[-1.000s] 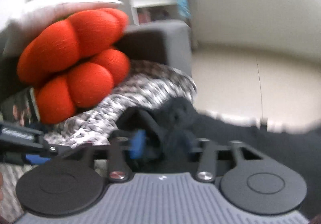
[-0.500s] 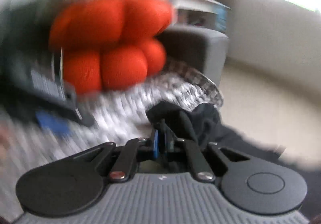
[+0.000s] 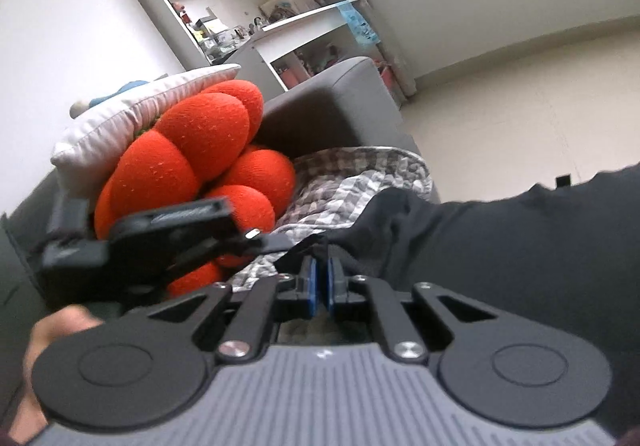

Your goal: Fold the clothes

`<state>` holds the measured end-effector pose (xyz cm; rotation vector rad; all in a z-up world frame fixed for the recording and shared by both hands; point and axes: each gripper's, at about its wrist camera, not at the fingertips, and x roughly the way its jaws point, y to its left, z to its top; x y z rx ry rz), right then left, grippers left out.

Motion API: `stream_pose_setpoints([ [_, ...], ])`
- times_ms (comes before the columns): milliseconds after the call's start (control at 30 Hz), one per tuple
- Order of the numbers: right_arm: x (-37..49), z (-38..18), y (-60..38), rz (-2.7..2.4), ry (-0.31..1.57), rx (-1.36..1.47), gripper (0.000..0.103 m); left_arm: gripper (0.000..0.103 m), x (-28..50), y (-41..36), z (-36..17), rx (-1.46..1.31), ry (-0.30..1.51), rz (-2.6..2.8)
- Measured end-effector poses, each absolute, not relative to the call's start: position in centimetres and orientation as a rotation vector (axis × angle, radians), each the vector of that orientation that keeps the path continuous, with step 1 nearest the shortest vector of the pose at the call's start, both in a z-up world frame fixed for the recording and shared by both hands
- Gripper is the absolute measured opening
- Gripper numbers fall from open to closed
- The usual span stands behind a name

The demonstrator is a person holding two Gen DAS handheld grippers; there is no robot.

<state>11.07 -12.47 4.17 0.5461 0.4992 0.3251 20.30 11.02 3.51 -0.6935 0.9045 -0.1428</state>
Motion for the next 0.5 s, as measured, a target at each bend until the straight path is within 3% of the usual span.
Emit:
stream_pose_setpoints([
  [100, 10.8, 4.1, -12.2, 0.334, 0.501, 0.561, 0.006, 0.068, 21.2, 10.1, 3.0, -0.664, 0.926, -0.102],
  [133, 10.8, 4.1, -12.2, 0.337, 0.501, 0.565, 0.006, 0.058, 21.2, 9.7, 3.1, -0.645, 0.917, -0.098],
  [167, 10.7, 4.1, -12.1, 0.340, 0.502, 0.570, 0.006, 0.032, 21.3, 9.3, 3.1, -0.618, 0.912, -0.102],
  [233, 10.5, 3.9, -11.7, 0.347, 0.510, 0.573, 0.006, 0.008, 21.8, 8.4, 3.2, -0.559, 0.919, -0.111],
  [500, 10.5, 3.2, -12.4, 0.343, 0.506, 0.727, 0.006, 0.004, 23.0, 8.2, 6.7, -0.438, 0.768, -0.134],
])
